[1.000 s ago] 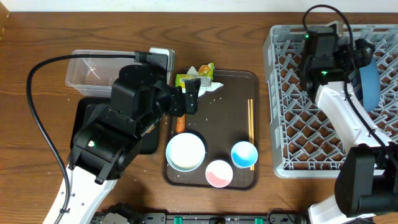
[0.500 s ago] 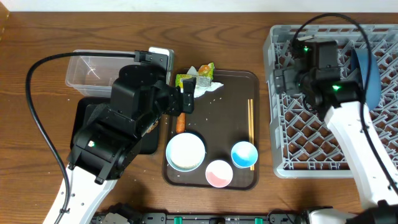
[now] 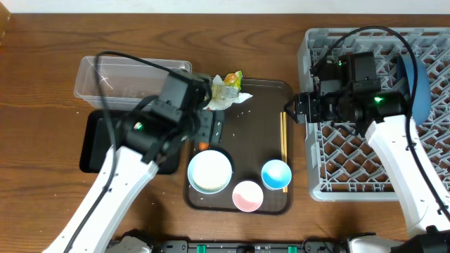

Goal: Sort waste into correct bins and load items into the dishwasher rack
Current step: 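Reach the left gripper to the pink cup and grasp it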

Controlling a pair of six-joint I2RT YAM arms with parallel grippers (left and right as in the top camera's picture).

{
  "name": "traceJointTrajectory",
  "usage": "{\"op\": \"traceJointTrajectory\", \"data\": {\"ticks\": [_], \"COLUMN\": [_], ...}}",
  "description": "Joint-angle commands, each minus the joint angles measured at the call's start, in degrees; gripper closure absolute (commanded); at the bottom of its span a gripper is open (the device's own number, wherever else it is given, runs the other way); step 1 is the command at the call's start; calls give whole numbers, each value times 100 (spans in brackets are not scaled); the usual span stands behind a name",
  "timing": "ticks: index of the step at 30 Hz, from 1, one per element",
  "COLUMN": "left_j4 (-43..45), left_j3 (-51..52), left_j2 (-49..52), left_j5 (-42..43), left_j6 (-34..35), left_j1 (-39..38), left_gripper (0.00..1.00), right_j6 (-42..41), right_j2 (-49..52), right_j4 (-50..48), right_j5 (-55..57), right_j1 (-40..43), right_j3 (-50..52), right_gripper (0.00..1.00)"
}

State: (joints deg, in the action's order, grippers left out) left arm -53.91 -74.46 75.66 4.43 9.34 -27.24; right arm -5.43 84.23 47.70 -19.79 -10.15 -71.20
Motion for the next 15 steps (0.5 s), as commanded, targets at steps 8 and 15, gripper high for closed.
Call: {"op": "traceJointTrajectory", "data": {"ticks": [8, 15], "left_j4": [-1438, -1449], "left_j3": [278, 590], "left_j2": [1165, 1432], "left_j5": [643, 960], "left_j6": [-225, -234], "left_j1": [-50, -63], "left_gripper": [36, 42], "right_j6": [-76, -74], "right_j2": [22, 22], "right_j4": [-131, -184], "right_j5": [-142, -142], "right_j1": [-79, -79], "right_j3": [-46, -46], "right_gripper": [16, 15]}}
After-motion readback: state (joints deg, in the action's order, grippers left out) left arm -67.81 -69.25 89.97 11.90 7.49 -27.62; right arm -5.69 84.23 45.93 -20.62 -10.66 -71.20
